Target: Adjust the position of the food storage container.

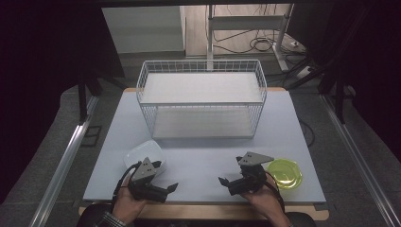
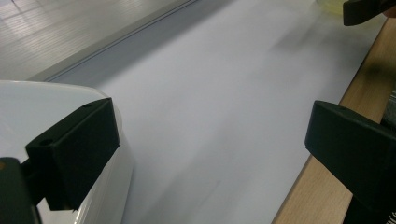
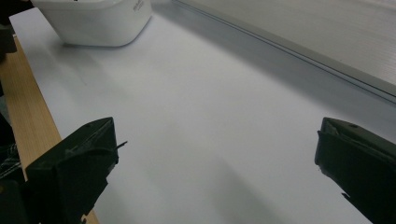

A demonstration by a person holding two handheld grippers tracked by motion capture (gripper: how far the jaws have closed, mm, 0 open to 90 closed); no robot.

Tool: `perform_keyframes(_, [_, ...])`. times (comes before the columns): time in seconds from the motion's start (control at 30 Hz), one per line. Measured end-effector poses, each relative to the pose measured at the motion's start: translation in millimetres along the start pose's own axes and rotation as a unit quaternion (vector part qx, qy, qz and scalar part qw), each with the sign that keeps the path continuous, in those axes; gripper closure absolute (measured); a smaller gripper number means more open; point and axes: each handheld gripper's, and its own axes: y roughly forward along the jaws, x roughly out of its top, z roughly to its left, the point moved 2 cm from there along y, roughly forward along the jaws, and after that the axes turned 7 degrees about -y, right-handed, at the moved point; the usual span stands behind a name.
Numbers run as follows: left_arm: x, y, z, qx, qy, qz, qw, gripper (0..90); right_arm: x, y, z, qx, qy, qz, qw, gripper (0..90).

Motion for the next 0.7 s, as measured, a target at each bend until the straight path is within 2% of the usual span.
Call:
perform_keyframes(0.13, [0.5,-1.3,-0.7,-0.007,0.001,-0.005,1.0000,1.6,0.3,-0.6,0.8,0.001,-0.002,0.000,1.0000,0.0])
perform_keyframes(0.27, [0.6,-1.4,-0.7,-0.005,0.002,-0.005,1.0000,2.0,0.0,-0.5,0.2,-0.001,-0.002,0.004,1.0000,0.4])
perform_keyframes(0.47, [1.3,-3.4,-0.8,0.011,0.006,-0.009,0.9999,5.2,-1.1,0.3,-1.0,-0.001,0.000,0.007,1.0000,1.4])
perform_keyframes(0.7, [0.5,-2.5,-1.8,0.012,0.012,-0.006,0.9998,7.9,-1.8,0.4,-1.4,-0.002,0.002,0.008,1.0000,2.6])
